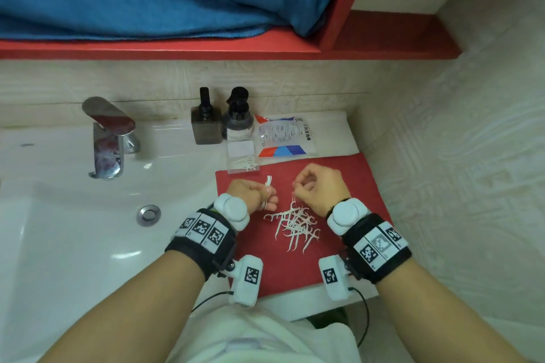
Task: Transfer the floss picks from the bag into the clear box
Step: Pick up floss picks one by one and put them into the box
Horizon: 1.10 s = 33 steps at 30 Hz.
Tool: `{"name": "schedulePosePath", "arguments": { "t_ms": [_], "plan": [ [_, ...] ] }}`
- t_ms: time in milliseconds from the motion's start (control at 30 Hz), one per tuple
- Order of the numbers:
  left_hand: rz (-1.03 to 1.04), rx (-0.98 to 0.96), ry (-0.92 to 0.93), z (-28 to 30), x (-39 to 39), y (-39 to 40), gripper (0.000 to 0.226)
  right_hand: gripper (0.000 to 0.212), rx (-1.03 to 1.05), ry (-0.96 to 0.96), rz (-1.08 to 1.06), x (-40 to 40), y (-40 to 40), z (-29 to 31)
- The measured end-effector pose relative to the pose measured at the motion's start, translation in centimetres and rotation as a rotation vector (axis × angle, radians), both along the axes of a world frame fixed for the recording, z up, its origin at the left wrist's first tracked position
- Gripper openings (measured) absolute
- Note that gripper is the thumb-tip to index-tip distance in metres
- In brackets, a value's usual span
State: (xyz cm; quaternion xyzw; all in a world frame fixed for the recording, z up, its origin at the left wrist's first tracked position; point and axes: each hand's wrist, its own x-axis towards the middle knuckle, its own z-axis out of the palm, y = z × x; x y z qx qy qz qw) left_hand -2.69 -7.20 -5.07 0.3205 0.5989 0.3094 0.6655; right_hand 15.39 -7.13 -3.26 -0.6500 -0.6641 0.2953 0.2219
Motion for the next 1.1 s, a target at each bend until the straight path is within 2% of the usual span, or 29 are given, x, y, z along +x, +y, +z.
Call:
{"name": "schedulePosePath", "arguments": {
  "t_ms": [133,267,433,533,800,1100],
  "plan": [
    [0.025,-0.07,-0.084,0.0,0.4,-0.1,0.019,0.017,0.124,0.208,-0.024,-0.5,-0.6,-0.2],
    [0.041,-0.1,-0.234,0.4,0.9,0.0,0.016,0.007,0.229,0.341,0.068,-1.0,-1.4,-0.5],
    [0.051,-0.092,-0.301,0.3,1.2,0.3,0.019,0.01,0.341,0.398,0.125,-0.8,-2.0,-0.5],
    [0.05,-0.109,-0.352,0.4,1.4,0.3,0.022,0.008,0.4,0.349,0.145,-0.6,-2.0,-0.8],
    [0.079,-0.121,-0.465,0.0,1.4,0.7,0.02,0.008,0.337,0.289,0.122,-0.5,-1.3,-1.9],
    [0.158,-0.064,-0.464,-1.4,0.0,2.1,0.021,0.013,0.165,0.351,0.028,-2.1,0.9,-3.5]
  ]
}}
